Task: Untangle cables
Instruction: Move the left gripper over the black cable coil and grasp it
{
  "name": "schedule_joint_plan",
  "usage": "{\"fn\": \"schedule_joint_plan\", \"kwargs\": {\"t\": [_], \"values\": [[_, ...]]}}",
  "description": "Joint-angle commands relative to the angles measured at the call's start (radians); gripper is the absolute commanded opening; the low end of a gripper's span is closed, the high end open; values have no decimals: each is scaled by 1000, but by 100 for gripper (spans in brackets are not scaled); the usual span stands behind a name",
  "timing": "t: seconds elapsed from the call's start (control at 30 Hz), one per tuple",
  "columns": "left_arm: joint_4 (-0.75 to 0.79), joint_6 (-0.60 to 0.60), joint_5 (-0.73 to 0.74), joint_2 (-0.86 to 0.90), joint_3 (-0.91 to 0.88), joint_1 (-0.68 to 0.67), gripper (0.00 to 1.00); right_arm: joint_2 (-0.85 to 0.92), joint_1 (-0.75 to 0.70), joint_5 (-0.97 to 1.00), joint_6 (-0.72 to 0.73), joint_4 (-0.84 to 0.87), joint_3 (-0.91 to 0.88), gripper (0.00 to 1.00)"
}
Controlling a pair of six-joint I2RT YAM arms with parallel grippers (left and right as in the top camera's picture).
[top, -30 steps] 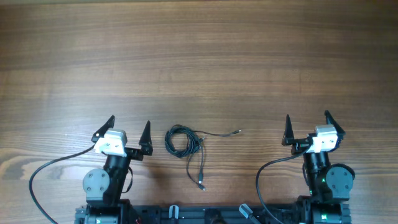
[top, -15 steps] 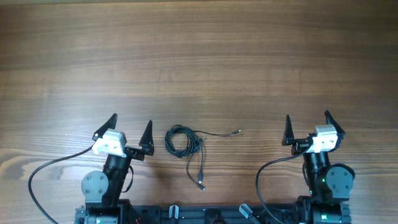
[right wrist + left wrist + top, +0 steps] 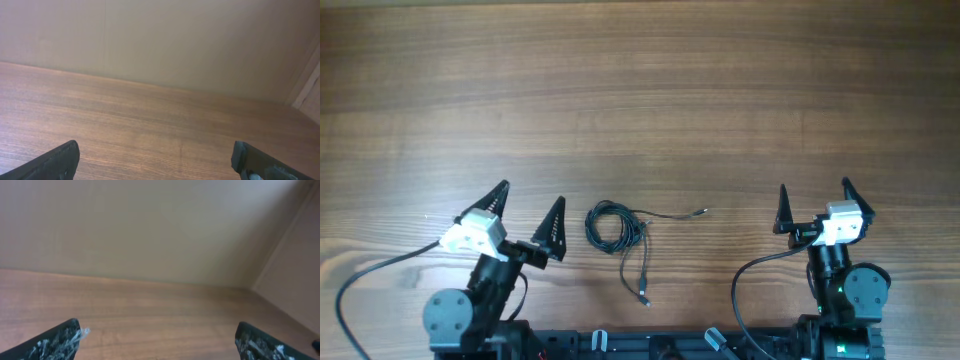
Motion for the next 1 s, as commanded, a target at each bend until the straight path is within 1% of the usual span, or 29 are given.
{"fn": "schedule_joint_plan", "kwargs": {"t": [0.0, 0.1, 0.17, 0.27, 0.37, 0.43, 0.5, 0.53, 0.57, 0.63, 0.73, 0.87, 0.93, 0.97], "values": [[-85, -23, 20, 113, 153, 8, 100, -13, 5, -16, -13, 6, -2, 100], [-246, -28, 27, 264, 340, 7, 100, -13, 5, -16, -13, 6, -2, 100], [-326, -28, 27, 343, 429, 7, 100, -13, 5, -16, -13, 6, -2, 100], [-488, -46, 40, 497, 594, 6, 100, -13, 5, -16, -13, 7, -2, 100], [-631, -46, 66, 634, 730, -7, 100, -13, 5, -16, -13, 6, -2, 100], [-690, -46, 81, 705, 789, -22, 100, -13, 5, -16, -13, 7, -2, 100], [-707, -46, 124, 763, 819, -40, 100, -13, 5, -16, -13, 6, -2, 100], [-682, -46, 198, 809, 822, -55, 100, -13, 5, -16, -13, 6, -2, 100], [-679, -46, 231, 832, 822, -61, 100, -13, 5, -16, -13, 6, -2, 100], [-690, -46, 272, 873, 822, -69, 100, -13, 5, -16, -13, 6, -2, 100], [-718, -46, 282, 942, 821, -72, 100, -13, 5, -16, -13, 7, -2, 100], [-703, -51, 288, 1022, 821, -72, 100, -13, 5, -16, -13, 6, -2, 100], [-705, -82, 274, 1062, 821, -72, 100, -13, 5, -16, -13, 7, -2, 100], [-711, -126, 246, 1086, 821, -73, 100, -13, 5, -16, -13, 7, -2, 100]]}}
